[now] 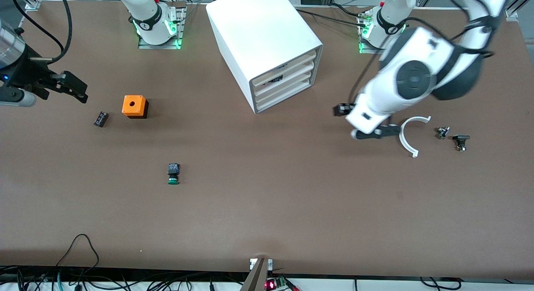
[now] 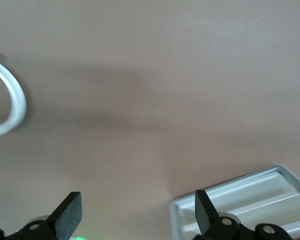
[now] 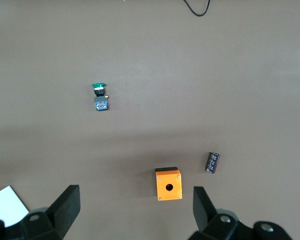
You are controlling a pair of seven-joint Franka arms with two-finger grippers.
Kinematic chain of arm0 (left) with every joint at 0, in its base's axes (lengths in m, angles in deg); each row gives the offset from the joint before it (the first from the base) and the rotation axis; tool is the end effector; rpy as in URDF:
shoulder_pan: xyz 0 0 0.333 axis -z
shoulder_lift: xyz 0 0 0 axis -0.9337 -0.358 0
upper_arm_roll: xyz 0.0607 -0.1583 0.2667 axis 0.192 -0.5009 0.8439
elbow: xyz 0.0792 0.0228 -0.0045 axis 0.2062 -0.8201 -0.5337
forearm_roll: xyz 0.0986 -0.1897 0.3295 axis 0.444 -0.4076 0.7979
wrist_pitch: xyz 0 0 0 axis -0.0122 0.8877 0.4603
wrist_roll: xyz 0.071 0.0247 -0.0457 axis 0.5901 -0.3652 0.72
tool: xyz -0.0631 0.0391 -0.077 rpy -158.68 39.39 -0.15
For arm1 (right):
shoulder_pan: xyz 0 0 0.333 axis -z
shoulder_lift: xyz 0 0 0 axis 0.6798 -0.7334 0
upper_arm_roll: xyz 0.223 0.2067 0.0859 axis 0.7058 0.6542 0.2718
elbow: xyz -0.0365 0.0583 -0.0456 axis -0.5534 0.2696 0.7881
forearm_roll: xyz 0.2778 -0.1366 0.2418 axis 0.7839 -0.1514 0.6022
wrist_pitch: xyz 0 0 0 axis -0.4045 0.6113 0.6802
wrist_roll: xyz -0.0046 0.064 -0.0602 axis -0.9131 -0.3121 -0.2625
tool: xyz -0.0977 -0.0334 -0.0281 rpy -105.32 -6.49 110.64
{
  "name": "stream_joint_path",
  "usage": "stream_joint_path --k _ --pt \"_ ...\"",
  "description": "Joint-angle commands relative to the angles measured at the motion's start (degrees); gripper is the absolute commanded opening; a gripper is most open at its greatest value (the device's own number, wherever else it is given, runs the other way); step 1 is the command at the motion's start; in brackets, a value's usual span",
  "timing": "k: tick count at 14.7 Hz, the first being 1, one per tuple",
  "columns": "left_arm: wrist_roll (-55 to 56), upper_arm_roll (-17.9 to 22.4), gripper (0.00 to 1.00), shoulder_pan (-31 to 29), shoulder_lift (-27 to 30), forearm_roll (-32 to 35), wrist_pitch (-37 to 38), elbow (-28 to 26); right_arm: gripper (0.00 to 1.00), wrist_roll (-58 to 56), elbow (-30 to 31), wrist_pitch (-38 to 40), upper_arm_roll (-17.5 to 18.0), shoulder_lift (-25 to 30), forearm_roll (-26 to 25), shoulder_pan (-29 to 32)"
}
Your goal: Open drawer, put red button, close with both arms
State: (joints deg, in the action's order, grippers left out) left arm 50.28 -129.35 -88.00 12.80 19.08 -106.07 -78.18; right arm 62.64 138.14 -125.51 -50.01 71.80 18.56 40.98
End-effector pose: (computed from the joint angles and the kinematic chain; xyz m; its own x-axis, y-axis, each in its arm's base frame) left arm 0.5742 -0.2169 0.4510 0.9678 0.0904 -0.2350 0.0944 -0.9955 0.0056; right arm 0.5674 0.0596 0.6334 0.9962 -0.0670 0.0552 -0.0700 -0.9961 0.0535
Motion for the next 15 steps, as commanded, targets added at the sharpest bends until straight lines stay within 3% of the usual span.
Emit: stream_joint_path --k 1,6,8,15 --pt "-12.4 9.8 1.00 3.8 5.2 -0.3 1.5 0.9 1.00 -0.6 0.2 0.3 -0.7 0.8 1.2 -0.5" --pt "-32.6 27.9 1.00 10.5 10.8 -5.3 0.9 0.1 1.00 -4.4 0.3 0.6 -1.6 0.7 4.7 -0.4" --pt "-35.2 33.3 1.00 13.3 13.4 -5.4 0.1 0.1 1.00 -4.7 0.3 0.6 -1.7 0.7 4.4 -0.4" --pt "-37.7 41.9 1.00 18.6 21.1 -4.7 -0.1 -3.4 1.00 -4.9 -0.2 0.6 -1.5 0.3 3.8 -0.4"
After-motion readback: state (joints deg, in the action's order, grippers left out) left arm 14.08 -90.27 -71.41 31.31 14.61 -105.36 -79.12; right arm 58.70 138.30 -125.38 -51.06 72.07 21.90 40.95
